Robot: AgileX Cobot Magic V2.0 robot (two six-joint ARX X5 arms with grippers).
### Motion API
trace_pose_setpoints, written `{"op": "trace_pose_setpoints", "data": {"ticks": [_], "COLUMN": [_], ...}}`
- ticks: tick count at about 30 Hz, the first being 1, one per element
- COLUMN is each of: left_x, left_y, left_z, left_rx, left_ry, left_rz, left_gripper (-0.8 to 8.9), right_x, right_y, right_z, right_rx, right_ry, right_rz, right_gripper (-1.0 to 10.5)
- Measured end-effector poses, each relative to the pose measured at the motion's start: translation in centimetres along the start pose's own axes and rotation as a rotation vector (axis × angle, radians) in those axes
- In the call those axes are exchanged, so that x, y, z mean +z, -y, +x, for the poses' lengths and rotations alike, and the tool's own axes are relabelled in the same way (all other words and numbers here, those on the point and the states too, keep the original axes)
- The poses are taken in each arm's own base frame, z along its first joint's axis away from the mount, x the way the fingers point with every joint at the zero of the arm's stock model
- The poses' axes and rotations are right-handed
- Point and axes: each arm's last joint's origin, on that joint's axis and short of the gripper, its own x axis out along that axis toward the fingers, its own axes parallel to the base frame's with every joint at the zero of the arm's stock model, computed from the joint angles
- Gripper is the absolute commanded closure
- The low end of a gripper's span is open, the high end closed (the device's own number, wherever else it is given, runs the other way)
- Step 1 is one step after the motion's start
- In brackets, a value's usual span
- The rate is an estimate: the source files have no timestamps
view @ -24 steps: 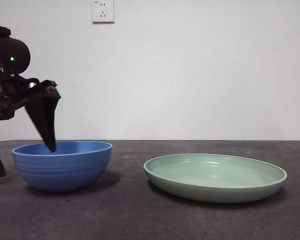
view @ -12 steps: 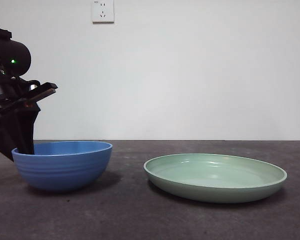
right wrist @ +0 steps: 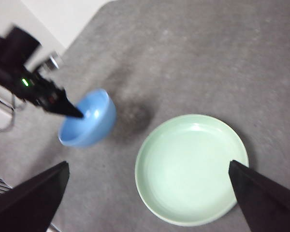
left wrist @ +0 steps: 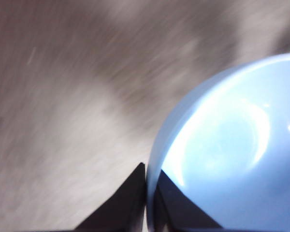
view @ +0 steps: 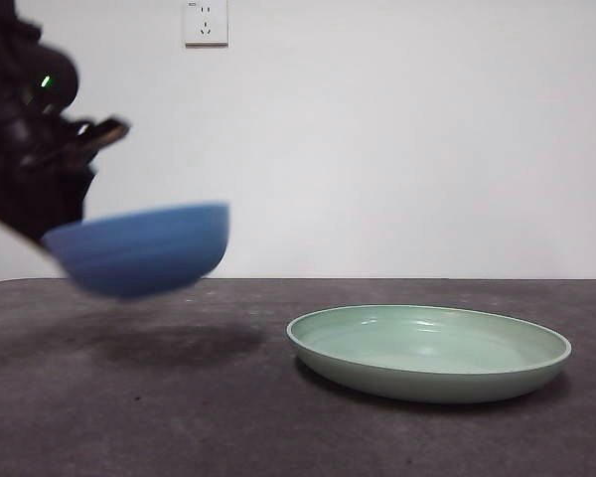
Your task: Pick up the blue bowl, put it on the green plate, put it on desk
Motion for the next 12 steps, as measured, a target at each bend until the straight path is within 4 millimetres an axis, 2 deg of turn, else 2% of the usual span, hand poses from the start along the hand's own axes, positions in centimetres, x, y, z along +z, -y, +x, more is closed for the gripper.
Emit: {"op": "trace_pose_setpoints", "data": {"ticks": [5,12], "left_x": [1.5,1.6], "left_y": [4.2,10.4], "left_z": [-2.3,-3.2], "left_rx": [-0.028,-0.017], "left_ry": [0.056,0.052], "left_rz": [0.063,0.168], "left_gripper": [8.04,8.04], "right_x": [-0.9,-2.0], "right_y": [-0.5,-1.4], "right_z": [-1.2,-2.7], "right_rx": [-0.05,-0.049], "right_ry": [-0.01,0.002], "right_rz": [-0.017,-0.048], "right_gripper": [3.4,3.4]}}
